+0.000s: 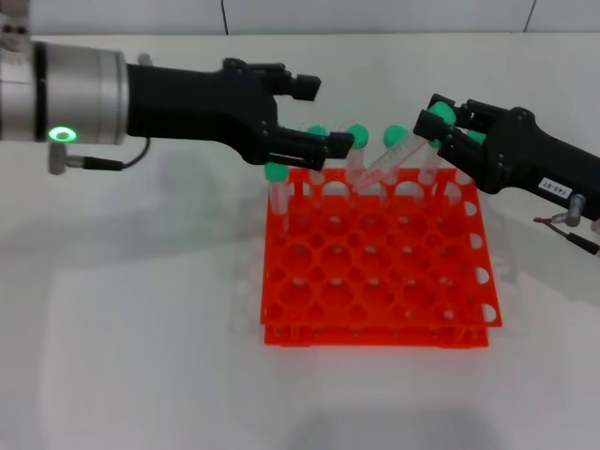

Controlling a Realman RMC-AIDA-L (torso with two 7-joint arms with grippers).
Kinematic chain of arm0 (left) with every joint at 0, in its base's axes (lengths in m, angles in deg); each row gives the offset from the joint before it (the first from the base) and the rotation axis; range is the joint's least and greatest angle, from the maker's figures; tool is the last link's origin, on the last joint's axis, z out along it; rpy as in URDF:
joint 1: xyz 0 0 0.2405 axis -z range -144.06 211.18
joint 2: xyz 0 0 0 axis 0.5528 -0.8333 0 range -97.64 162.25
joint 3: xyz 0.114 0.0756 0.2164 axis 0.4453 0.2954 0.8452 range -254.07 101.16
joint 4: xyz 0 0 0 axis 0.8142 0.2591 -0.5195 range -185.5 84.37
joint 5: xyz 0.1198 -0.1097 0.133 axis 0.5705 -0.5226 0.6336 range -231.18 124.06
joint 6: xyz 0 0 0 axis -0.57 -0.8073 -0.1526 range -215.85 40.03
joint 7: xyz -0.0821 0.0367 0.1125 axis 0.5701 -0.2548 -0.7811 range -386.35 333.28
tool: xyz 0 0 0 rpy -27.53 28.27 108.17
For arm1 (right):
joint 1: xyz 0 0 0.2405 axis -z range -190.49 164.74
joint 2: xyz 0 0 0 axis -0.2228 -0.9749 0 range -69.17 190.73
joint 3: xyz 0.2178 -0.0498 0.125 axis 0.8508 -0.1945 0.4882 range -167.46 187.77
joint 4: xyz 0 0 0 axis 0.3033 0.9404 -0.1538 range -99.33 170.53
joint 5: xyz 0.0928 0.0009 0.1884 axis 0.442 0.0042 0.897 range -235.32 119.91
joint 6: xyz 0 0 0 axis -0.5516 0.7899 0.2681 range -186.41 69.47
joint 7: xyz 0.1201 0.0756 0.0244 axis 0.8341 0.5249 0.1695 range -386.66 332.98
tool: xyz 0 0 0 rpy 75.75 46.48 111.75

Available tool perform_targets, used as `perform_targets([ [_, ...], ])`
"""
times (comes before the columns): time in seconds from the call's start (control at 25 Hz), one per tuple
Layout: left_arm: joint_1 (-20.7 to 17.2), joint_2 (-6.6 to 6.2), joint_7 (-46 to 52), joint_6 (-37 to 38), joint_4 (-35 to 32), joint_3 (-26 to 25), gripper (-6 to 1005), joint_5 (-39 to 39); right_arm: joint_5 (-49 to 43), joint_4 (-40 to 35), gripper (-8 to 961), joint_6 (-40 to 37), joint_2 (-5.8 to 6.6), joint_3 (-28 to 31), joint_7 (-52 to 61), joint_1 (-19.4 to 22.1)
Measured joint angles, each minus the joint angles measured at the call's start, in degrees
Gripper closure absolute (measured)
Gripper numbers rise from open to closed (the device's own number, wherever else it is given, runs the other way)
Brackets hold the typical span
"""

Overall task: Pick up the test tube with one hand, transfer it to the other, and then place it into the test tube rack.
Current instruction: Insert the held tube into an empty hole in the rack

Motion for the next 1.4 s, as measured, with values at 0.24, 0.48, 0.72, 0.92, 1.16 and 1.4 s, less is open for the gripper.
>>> perform_targets([
  [0.24, -8.06, 0.18, 4.19, -0.15, -11.02, -0.02, 113, -0.16, -0.4, -0.32, 683, -0.29, 0.37, 0.01, 0.19, 0.12],
  [0.48, -17.27, 0.3, 3.96, -1.39, -14.72, -1.02, 113, -1.23, -0.61, -4.91, 681, -0.02, 0.58, -4.12, 2.44, 0.18],
  [0.72, -25.48, 0.43, -1.81, -5.85, -14.26, -1.34, 114, -2.86, -0.66, -8.61, 679, 0.98, 0.63, -8.32, 4.07, -0.44],
  [0.92, -29.08, 0.37, -12.08, -5.76, -6.09, -1.38, 114, -10.83, -0.7, -12.4, 677, 2.1, 0.74, -11.6, 6.9, -0.6],
  [1.16, -31.26, 0.18, -25.11, -4.44, 4.05, -2.15, 113, -16.12, -3.28, -16.92, 675, 3.23, 0.93, -12.61, 10.57, -0.35],
  [1.4, -30.93, -0.03, -28.24, -1.49, 9.68, -4.54, 113, -13.76, -5.15, -19.94, 673, 3.84, 0.88, -12.75, 12.77, -0.5],
])
